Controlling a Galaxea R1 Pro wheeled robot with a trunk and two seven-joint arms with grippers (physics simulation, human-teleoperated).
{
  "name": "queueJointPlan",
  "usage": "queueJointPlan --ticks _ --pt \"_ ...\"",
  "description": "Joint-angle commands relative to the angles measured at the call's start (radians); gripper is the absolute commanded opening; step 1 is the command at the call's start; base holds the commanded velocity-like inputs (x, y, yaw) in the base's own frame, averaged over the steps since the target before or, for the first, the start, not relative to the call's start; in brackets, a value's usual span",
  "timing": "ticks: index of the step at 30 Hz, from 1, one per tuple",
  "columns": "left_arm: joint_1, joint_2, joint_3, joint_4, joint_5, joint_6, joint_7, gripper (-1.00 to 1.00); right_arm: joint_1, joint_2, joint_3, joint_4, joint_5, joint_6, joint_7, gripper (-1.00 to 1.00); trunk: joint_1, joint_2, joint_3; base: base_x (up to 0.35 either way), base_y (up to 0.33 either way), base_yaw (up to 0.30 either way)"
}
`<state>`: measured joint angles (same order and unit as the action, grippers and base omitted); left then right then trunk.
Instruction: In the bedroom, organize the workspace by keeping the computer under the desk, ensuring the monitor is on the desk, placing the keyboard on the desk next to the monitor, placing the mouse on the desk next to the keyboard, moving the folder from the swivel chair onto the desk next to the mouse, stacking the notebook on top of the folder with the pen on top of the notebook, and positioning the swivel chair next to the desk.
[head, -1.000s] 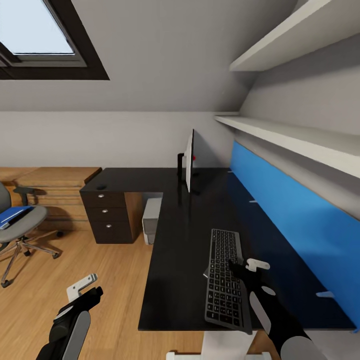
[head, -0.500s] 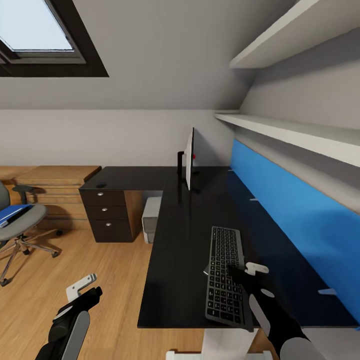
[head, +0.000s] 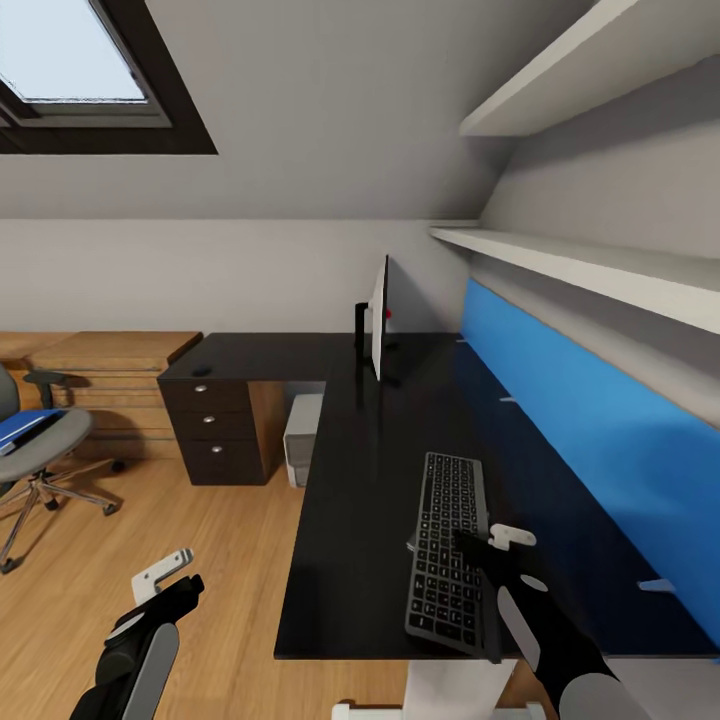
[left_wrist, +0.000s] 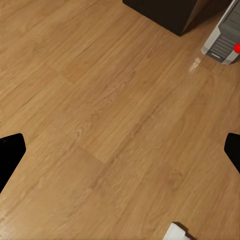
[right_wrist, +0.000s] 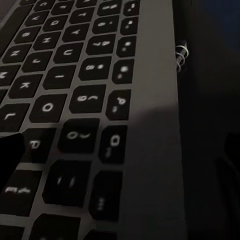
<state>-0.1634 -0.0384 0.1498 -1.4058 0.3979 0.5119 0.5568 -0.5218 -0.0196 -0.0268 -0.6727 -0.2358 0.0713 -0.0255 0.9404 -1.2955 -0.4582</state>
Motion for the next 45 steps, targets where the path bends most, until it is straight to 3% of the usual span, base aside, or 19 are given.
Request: queueJointPlan --ticks 1,12,20,45 --pt "-0.001 0.0 0.001 -0.001 0.01 0.002 0.006 1.0 0.0 0.0 0.001 0.016 -0.009 0.005 -0.004 1.0 0.0 0.0 -0.001 0.111 0.0 0.0" --pt "-0.001 0.0 0.001 0.0 0.011 0.001 0.006 1.0 0.0 -0.001 0.001 0.016 -0.008 0.004 -0.004 1.0 0.0 0.0 -0.001 0.031 0.0 0.0" --pt "-0.001 0.0 0.0 -0.004 0.012 0.001 0.009 1.0 0.0 -0.002 0.001 0.016 -0.008 0.005 -0.004 1.0 0.031 -0.056 -0.026 0.0 0.0 0.0" --pt "-0.001 0.002 0.0 0.001 0.01 0.001 0.006 1.0 0.0 -0.001 0.001 0.016 -0.008 0.005 -0.004 1.0 0.031 -0.056 -0.026 -0.069 0.0 0.0"
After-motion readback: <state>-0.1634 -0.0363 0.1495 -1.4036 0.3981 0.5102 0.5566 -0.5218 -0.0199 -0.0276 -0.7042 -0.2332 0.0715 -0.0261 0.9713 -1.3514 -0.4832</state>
